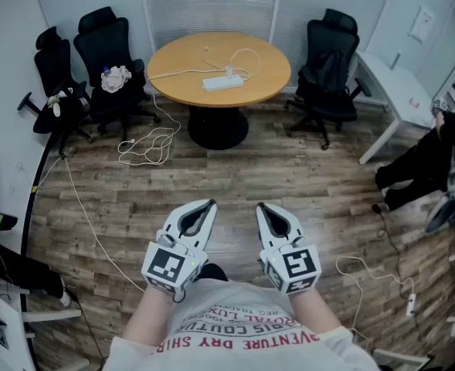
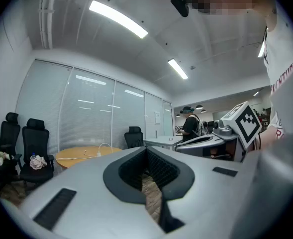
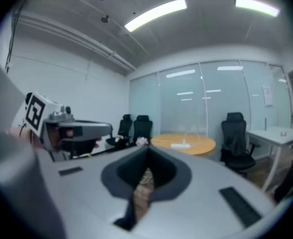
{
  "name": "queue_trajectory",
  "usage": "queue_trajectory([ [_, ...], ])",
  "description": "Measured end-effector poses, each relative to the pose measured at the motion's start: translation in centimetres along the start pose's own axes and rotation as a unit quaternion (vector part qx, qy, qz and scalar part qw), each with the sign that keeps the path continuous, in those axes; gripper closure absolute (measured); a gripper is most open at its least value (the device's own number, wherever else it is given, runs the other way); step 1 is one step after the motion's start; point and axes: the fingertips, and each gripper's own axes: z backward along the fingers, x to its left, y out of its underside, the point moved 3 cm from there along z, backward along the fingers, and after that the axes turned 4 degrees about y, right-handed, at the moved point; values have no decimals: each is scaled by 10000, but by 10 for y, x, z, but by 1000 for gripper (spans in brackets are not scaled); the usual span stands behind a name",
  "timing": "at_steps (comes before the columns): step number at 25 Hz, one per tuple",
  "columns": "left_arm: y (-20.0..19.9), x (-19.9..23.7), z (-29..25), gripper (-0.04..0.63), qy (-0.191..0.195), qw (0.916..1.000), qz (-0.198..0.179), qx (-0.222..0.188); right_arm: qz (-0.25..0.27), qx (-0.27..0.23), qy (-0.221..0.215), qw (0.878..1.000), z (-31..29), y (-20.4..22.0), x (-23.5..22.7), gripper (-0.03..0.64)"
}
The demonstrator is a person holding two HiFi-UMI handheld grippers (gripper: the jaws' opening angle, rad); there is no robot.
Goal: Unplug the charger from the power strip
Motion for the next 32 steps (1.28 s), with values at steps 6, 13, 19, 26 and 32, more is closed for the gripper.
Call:
queue_trajectory([
  [6, 5, 3, -4, 563, 27, 10000, 22, 7, -8, 3, -10, 10000, -5, -1, -3, 589],
  [13, 7, 3, -11, 563, 55, 9999, 96, 44, -113, 5, 67, 9999, -8, 1, -12, 589],
  [19, 13, 3, -22, 561, 111, 9998, 125, 146, -332, 16, 56, 9994, -14, 7, -22, 588],
  [26, 24, 22, -41, 563, 129, 9993, 216, 266, -451, 151, 23, 9989, -40, 12, -34, 588],
  [32, 34, 56, -75, 562, 257, 9982, 417, 338, -448, 278, 193, 9984, -83, 13, -53, 588],
])
